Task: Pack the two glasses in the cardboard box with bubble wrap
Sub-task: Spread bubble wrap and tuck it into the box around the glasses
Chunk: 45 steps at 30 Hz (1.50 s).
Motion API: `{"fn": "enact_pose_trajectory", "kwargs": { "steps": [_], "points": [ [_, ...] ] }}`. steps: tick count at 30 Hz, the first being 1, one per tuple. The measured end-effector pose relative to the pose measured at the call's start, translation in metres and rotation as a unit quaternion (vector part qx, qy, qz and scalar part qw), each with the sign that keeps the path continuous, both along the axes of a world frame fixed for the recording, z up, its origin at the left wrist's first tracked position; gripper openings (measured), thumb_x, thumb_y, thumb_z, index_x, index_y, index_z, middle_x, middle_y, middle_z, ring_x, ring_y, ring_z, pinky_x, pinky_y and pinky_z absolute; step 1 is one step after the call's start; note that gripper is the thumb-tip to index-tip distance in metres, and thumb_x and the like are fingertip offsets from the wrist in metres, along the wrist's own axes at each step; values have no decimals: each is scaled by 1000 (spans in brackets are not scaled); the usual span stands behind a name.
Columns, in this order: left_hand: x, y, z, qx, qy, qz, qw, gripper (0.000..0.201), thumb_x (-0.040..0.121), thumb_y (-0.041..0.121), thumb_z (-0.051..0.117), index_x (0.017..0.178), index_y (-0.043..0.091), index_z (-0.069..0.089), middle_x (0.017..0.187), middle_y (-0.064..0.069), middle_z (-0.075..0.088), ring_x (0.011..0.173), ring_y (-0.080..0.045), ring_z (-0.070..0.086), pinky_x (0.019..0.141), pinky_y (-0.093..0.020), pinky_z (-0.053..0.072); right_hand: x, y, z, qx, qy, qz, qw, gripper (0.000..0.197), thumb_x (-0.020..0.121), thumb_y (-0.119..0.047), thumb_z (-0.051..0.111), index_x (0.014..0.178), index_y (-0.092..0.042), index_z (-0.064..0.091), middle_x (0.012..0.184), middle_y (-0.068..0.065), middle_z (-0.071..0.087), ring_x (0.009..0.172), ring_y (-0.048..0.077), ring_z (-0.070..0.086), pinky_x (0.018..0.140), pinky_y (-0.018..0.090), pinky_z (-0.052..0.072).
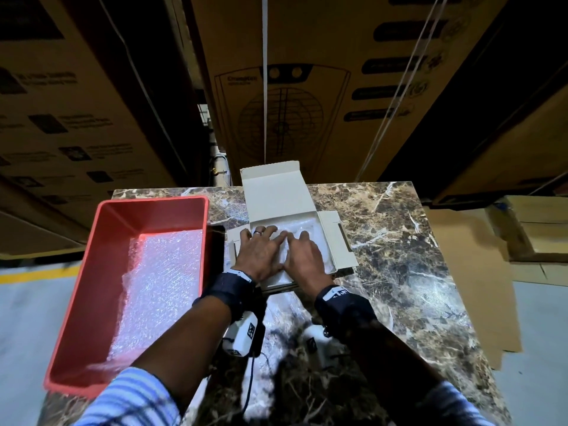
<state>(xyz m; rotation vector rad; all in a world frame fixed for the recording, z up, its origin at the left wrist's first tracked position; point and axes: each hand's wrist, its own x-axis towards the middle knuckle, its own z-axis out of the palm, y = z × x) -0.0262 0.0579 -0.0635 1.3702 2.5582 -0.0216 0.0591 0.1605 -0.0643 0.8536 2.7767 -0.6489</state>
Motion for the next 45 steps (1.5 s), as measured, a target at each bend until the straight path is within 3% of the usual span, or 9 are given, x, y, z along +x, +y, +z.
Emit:
{"fn": "enact_pose_trajectory", "kwargs": {
  "steps": [4, 8, 11, 15, 24, 31, 35, 39, 45],
  "points": [
    [-5, 1, 2, -12, 8, -5, 1000, 85, 79, 61, 72, 152, 34, 39, 141, -2, 44, 128, -28, 48, 104, -48, 23, -10, -6, -9, 26, -25, 19, 999, 71, 88, -27, 76, 147, -8, 41, 141, 15, 44, 124, 33, 53, 102, 36, 44],
    [-6, 6, 9, -44, 52, -17, 998, 92, 69, 62, 78, 149, 33, 42, 135, -3, 48, 130, -27, 40, 108, -49, 23, -12, -4, -8, 39, -37, 32, 998, 72, 86, -20, 79, 146, -7, 41, 141, 15, 44, 125, 33, 51, 102, 37, 45],
    [-3, 9, 9, -61, 72, -21, 995, 99, 64, 66, 80, 149, 31, 42, 134, -4, 49, 129, -28, 39, 108, -50, 24, -13, -2, -6, 56, -47, 42, 996, 58, 91, -13, 70, 143, -7, 45, 139, 16, 47, 124, 35, 54, 100, 39, 46],
    [-2, 13, 12, -84, 89, -22, 992, 100, 67, 67, 78, 149, 27, 38, 137, -6, 46, 136, -30, 34, 114, -50, 19, -21, -1, -2, 62, -45, 49, 996, 35, 99, -11, 52, 134, -7, 52, 130, 18, 56, 118, 38, 60, 93, 41, 50],
    [5, 14, 4, -79, 90, 0, 993, 96, 72, 71, 70, 152, 30, 35, 143, -9, 36, 137, -33, 30, 116, -58, 19, 19, 10, -15, 25, 48, 19, 998, 45, 94, -19, 63, 138, -13, 58, 120, 15, 66, 110, 35, 64, 90, 39, 51],
    [11, 13, 1, -73, 54, 27, 996, 102, 72, 71, 73, 156, 34, 28, 151, -8, 28, 144, -36, 23, 115, -56, 20, 40, 14, -20, -69, 89, -17, 993, 51, 86, -15, 65, 137, -20, 64, 91, 7, 74, 89, 26, 70, 81, 38, 58],
    [14, 6, -1, -58, 31, 40, 997, 101, 76, 64, 73, 158, 35, 22, 164, -12, 7, 149, -40, 14, 115, -56, 20, 37, 35, -6, -113, 71, -33, 991, 40, 88, -9, 65, 127, -13, 71, 101, 12, 76, 92, 23, 72, 88, 31, 58],
    [14, -5, 1, 5, -12, 63, 998, 100, 78, 57, 73, 160, 30, 23, 166, -10, 8, 149, -36, 15, 113, -52, 22, 39, 56, 7, -30, 123, -62, 990, 44, 89, 2, 66, 132, -5, 65, 121, 18, 70, 102, 28, 70, 92, 38, 59],
    [9, -14, 6, 62, -61, 88, 992, 81, 80, 45, 74, 152, 27, 40, 155, -2, 32, 140, -28, 30, 105, -47, 23, 30, 54, 9, 81, 38, 23, 996, 46, 88, 9, 59, 132, -6, 61, 108, 15, 71, 99, 29, 64, 82, 36, 58]
  ]
}}
